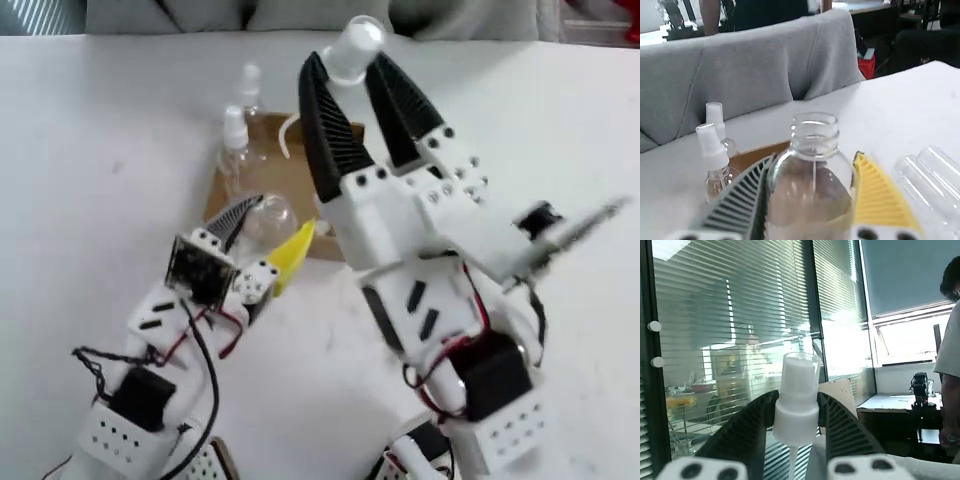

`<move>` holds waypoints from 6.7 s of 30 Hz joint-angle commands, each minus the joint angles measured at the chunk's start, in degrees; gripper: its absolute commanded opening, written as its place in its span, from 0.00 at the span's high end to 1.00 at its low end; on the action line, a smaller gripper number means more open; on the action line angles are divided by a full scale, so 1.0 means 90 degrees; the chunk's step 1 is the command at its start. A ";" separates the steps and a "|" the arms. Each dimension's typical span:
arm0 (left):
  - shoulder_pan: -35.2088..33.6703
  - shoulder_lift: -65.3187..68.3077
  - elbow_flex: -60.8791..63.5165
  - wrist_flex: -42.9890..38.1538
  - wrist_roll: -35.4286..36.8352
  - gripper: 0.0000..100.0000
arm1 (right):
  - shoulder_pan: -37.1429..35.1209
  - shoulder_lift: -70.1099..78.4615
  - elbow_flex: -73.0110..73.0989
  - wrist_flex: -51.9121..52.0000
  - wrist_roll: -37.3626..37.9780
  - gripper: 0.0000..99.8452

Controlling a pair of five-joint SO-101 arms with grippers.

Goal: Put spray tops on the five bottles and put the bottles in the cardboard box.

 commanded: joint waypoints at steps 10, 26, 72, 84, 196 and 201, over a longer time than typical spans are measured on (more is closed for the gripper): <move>0.0093 -0.1744 0.0908 -0.0371 0.0020 0.97 | 0.0044 -0.0044 0.0713 -0.0757 -0.0039 0.98; 0.0093 -0.1744 0.0938 -0.0371 0.0020 0.97 | -0.0698 -0.1392 0.0996 0.0650 -0.0088 0.98; 0.0093 -0.1744 0.0947 -0.0371 0.0010 0.97 | -0.0689 -0.1353 0.1328 0.0142 -0.0078 0.98; 0.0093 -0.1744 0.0947 -0.0371 -0.0010 0.97 | -0.0679 -0.1402 0.2520 0.0103 -0.0088 0.98; -0.1324 -0.1744 0.1153 -0.1836 -0.0029 0.97 | 0.0571 -0.2838 0.1592 0.7966 0.0772 0.81; -0.1558 -0.1744 0.0840 -0.1817 -0.0029 0.97 | 0.0913 -0.3375 0.3126 0.7507 0.0772 0.81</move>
